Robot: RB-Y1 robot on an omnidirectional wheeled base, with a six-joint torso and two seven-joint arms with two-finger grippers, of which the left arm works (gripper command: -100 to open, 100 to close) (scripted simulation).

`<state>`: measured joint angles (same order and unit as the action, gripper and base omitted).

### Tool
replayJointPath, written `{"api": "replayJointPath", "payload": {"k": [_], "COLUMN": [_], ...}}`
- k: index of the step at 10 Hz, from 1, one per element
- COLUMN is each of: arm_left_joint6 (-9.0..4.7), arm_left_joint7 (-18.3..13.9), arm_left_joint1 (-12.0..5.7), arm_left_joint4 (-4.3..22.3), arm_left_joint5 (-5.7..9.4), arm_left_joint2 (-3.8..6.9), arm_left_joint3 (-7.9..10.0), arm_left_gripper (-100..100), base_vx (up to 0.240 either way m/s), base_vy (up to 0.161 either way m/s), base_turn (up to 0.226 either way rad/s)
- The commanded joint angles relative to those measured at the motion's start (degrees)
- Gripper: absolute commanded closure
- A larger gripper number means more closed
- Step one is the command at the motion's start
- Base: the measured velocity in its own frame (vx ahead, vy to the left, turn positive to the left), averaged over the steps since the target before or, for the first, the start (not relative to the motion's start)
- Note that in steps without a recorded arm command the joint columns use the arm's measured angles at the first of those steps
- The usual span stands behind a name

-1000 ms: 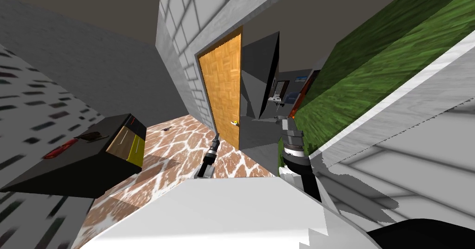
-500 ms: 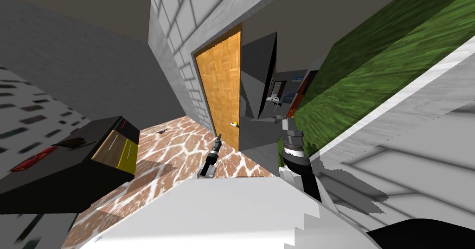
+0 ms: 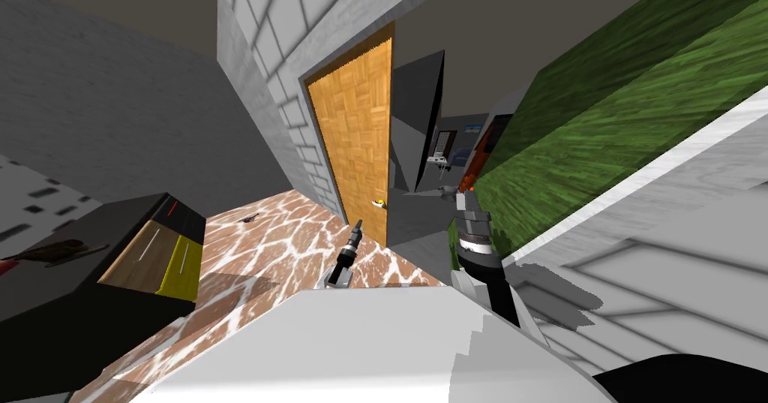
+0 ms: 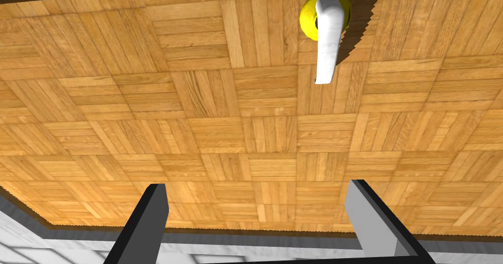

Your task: Push the door open

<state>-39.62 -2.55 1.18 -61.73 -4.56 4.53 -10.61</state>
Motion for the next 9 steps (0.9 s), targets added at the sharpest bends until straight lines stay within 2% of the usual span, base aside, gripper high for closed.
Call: {"api": "replayJointPath", "payload": {"k": [1,9], "arm_left_joint6": [-0.76,-3.43], "arm_left_joint7": [-0.51,-2.2], "arm_left_joint1": [-1.39,-6.35], "arm_left_joint4": [2.86,13.83], "arm_left_joint5": [0.08,0.17], "arm_left_joint2": [-0.06,-1.11], "arm_left_joint3": [-0.41,-2.55], "arm_left_gripper": [-100,-100], "base_vx": [0.079,0.079], "base_vy": [0.056,0.068], "base_turn": [-0.078,-0.072]}}
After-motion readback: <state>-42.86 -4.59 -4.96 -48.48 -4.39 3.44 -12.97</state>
